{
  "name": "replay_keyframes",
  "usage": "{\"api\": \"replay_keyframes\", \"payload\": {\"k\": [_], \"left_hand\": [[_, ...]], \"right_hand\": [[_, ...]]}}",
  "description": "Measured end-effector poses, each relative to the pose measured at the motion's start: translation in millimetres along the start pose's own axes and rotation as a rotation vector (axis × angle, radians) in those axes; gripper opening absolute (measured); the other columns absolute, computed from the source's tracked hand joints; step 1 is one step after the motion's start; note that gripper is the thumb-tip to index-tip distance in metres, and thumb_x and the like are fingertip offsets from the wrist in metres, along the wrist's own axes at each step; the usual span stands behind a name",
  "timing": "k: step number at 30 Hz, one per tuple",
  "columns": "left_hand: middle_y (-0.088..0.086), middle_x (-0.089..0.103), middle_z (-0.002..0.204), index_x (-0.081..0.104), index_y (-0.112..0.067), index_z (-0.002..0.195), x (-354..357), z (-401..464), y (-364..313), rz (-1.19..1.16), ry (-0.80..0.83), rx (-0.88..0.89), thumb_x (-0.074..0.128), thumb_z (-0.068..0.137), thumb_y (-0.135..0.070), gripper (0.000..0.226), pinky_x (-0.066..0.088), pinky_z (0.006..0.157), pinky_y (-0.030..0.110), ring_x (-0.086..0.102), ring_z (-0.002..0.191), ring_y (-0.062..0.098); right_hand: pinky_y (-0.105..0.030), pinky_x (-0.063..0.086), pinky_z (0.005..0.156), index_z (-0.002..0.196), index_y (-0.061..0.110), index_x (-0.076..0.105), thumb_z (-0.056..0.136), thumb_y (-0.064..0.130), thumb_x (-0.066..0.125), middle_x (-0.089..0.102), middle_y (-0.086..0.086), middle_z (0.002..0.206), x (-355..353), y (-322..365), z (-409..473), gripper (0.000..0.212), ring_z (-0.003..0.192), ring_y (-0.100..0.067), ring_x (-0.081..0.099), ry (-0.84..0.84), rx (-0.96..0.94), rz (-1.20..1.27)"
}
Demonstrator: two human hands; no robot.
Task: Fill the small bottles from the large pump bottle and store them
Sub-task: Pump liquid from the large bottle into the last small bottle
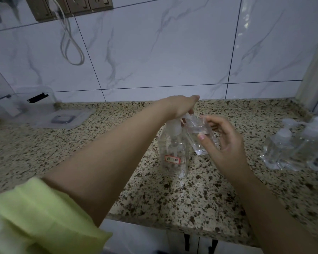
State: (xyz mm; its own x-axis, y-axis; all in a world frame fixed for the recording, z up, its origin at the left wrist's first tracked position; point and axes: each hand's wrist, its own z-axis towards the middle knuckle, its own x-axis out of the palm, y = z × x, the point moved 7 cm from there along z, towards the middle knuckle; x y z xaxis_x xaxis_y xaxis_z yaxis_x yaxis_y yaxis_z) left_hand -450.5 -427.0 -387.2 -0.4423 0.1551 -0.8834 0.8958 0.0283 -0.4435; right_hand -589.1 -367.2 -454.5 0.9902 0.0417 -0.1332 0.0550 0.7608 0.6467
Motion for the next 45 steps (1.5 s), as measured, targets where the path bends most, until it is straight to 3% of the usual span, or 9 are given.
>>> {"api": "replay_keyframes", "payload": {"k": [9, 13, 17, 22, 30, 34, 38, 45], "left_hand": [[0.012, 0.057, 0.137, 0.068, -0.016, 0.123, -0.2, 1.0, -0.3, -0.014, -0.012, 0.018, 0.014, 0.105, -0.052, 0.067, 0.034, 0.094, 0.036, 0.052, 0.12, 0.027], [0.012, 0.057, 0.136, 0.069, -0.016, 0.121, 2.0, 2.0, 2.2, -0.004, -0.016, 0.006, 0.014, 0.106, -0.051, 0.067, 0.035, 0.097, 0.036, 0.052, 0.122, 0.027], [0.009, 0.062, 0.127, 0.064, -0.017, 0.126, -2.5, 0.1, -2.0, -0.045, -0.053, 0.046, 0.015, 0.106, -0.05, 0.062, 0.036, 0.088, 0.033, 0.058, 0.115, 0.026], [0.011, 0.058, 0.136, 0.065, -0.017, 0.127, -2.2, 0.8, -3.6, -0.005, -0.004, 0.051, 0.013, 0.106, -0.05, 0.065, 0.035, 0.099, 0.037, 0.051, 0.125, 0.027], [0.012, 0.06, 0.135, 0.066, -0.017, 0.126, -2.2, 0.5, -4.1, -0.003, -0.033, 0.051, 0.013, 0.106, -0.05, 0.066, 0.035, 0.093, 0.035, 0.054, 0.12, 0.027], [0.012, 0.058, 0.136, 0.067, -0.017, 0.124, 0.7, 0.3, -0.4, -0.001, -0.022, 0.027, 0.013, 0.106, -0.05, 0.065, 0.036, 0.099, 0.037, 0.053, 0.122, 0.027], [0.01, 0.064, 0.126, 0.063, -0.017, 0.127, -4.0, 2.6, -5.1, 0.008, -0.071, 0.049, 0.015, 0.105, -0.052, 0.062, 0.038, 0.087, 0.032, 0.059, 0.113, 0.025], [0.008, 0.063, 0.129, 0.068, -0.019, 0.122, -5.7, 3.4, -2.1, -0.043, -0.041, 0.071, 0.013, 0.106, -0.05, 0.065, 0.033, 0.09, 0.034, 0.053, 0.122, 0.025]], "right_hand": [[-0.024, 0.049, 0.096, 0.124, 0.023, 0.06, 0.088, 0.033, 0.068, 0.063, 0.024, 0.111, -1.3, -2.3, -0.9, 0.038, 0.107, -0.006, 0.06, -0.009, 0.027, -0.016], [-0.031, 0.052, 0.095, 0.124, 0.02, 0.061, 0.088, 0.034, 0.067, 0.065, 0.011, 0.114, -1.7, -4.1, -1.5, 0.039, 0.107, -0.012, 0.061, -0.006, 0.029, -0.035], [-0.027, 0.051, 0.095, 0.123, 0.02, 0.061, 0.088, 0.034, 0.067, 0.064, 0.02, 0.112, -1.5, -1.8, -0.9, 0.038, 0.106, -0.01, 0.061, -0.015, 0.02, -0.024], [-0.028, 0.05, 0.096, 0.124, 0.022, 0.06, 0.089, 0.035, 0.067, 0.063, 0.022, 0.112, -2.5, -2.3, -2.4, 0.039, 0.109, -0.011, 0.061, -0.019, 0.041, -0.014], [-0.029, 0.051, 0.098, 0.124, 0.024, 0.059, 0.089, 0.033, 0.068, 0.064, 0.018, 0.114, -2.4, -1.4, -0.3, 0.038, 0.11, -0.01, 0.061, -0.01, 0.019, -0.02], [-0.028, 0.051, 0.098, 0.123, 0.022, 0.06, 0.089, 0.032, 0.068, 0.065, 0.017, 0.115, -1.6, -0.4, -1.2, 0.037, 0.109, -0.01, 0.061, -0.001, 0.006, -0.026], [-0.028, 0.05, 0.098, 0.124, 0.023, 0.059, 0.089, 0.033, 0.068, 0.063, 0.019, 0.116, -2.9, 1.2, -0.7, 0.038, 0.11, -0.009, 0.061, -0.018, -0.007, -0.028], [-0.034, 0.052, 0.098, 0.125, 0.019, 0.06, 0.089, 0.032, 0.069, 0.065, 0.013, 0.116, -2.4, 2.5, 0.6, 0.038, 0.11, -0.014, 0.062, -0.017, -0.013, -0.02]]}}
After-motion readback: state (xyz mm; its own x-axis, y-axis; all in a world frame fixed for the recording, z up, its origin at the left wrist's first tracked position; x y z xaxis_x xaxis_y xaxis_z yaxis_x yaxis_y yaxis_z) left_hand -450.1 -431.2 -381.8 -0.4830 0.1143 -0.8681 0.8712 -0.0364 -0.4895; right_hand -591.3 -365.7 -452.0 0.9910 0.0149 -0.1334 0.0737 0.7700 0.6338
